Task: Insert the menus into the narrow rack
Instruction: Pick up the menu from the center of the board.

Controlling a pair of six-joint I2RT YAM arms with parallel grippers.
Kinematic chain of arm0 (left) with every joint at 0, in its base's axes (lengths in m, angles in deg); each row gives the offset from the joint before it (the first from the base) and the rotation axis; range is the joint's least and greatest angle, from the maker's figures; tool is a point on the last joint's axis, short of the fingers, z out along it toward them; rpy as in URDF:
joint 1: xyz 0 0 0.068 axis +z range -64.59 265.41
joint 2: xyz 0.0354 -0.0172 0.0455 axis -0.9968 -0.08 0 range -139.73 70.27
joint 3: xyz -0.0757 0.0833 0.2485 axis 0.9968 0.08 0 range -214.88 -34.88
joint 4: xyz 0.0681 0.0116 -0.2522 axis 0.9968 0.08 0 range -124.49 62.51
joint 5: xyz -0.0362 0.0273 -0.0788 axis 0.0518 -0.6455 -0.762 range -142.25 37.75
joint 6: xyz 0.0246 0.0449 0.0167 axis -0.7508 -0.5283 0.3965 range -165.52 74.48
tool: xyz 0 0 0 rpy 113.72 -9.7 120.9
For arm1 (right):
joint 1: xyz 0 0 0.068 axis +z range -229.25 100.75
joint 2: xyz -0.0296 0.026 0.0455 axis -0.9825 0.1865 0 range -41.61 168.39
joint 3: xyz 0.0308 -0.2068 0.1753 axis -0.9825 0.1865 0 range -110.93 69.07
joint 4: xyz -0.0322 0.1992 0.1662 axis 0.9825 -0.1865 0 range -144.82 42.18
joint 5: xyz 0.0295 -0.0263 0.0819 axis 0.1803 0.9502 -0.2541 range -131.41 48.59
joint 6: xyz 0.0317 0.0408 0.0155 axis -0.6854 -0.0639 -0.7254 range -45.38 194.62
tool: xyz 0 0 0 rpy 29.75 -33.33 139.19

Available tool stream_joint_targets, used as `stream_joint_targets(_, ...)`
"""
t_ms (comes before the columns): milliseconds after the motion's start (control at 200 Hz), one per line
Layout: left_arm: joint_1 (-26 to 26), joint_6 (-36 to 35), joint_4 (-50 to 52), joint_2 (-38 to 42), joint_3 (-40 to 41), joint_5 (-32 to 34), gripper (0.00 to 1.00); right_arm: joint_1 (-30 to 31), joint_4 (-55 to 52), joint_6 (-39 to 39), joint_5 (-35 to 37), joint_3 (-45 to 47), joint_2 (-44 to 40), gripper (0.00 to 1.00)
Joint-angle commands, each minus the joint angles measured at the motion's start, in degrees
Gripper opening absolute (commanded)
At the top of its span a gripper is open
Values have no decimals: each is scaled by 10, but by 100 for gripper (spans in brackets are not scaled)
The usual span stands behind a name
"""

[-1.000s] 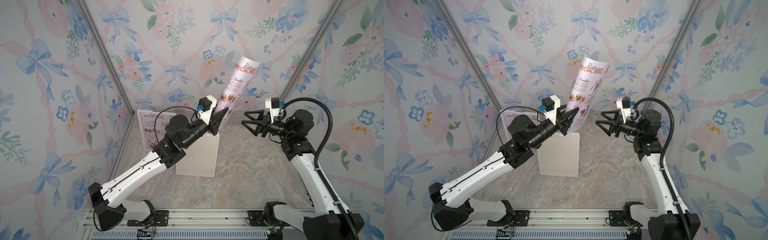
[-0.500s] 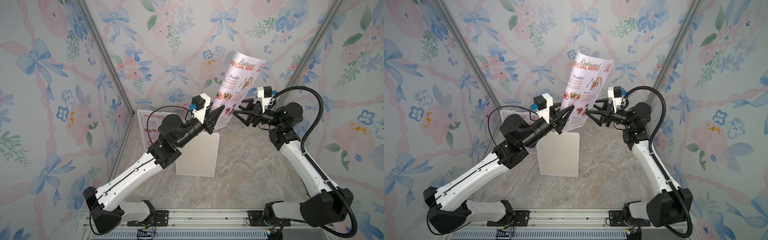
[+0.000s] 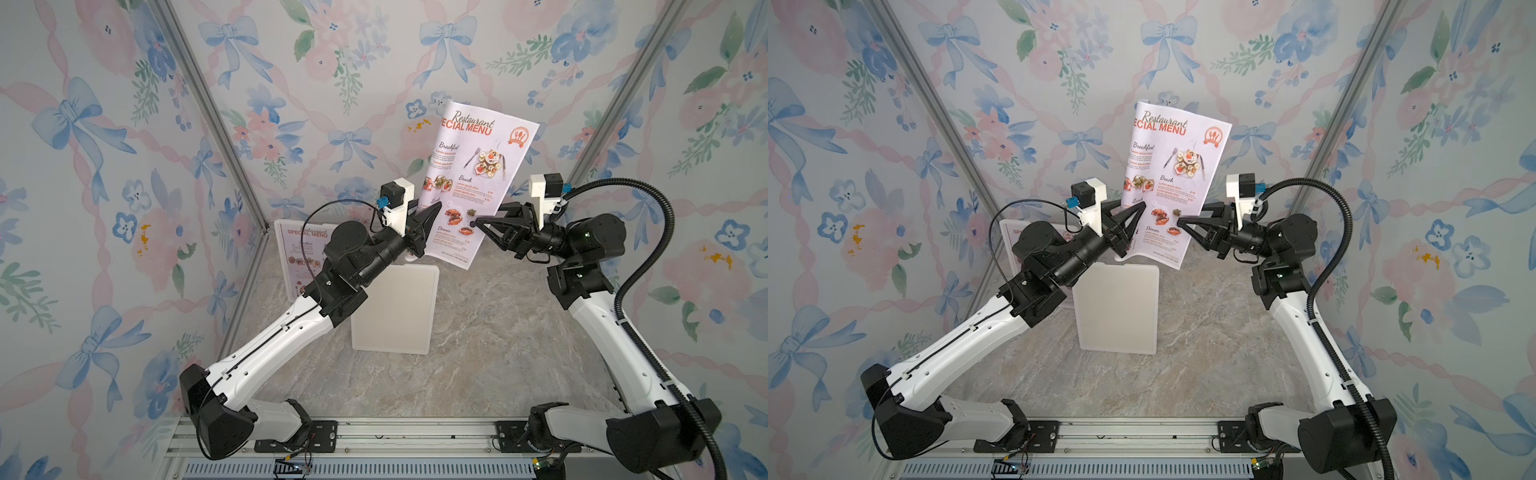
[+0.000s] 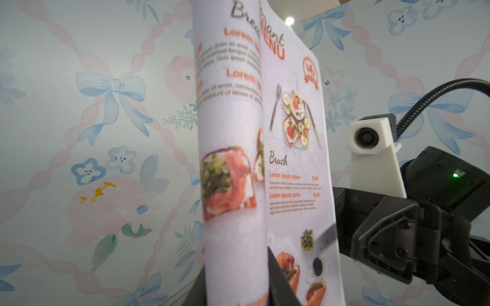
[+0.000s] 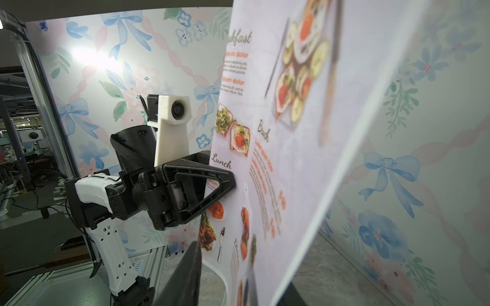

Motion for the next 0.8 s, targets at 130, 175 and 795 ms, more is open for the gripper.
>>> stream_joint_targets(130,5,22,-46,21,22,-20,28,26,-205,105,62,-54,-18,37)
stream_joint_targets(175,6,24,-46,20,22,-20,28,31,-183,92,58,-45,-21,35)
stream_joint_targets(795,41,16,-93,71,98,8,79,162,-464,404,274,-159,-45,0)
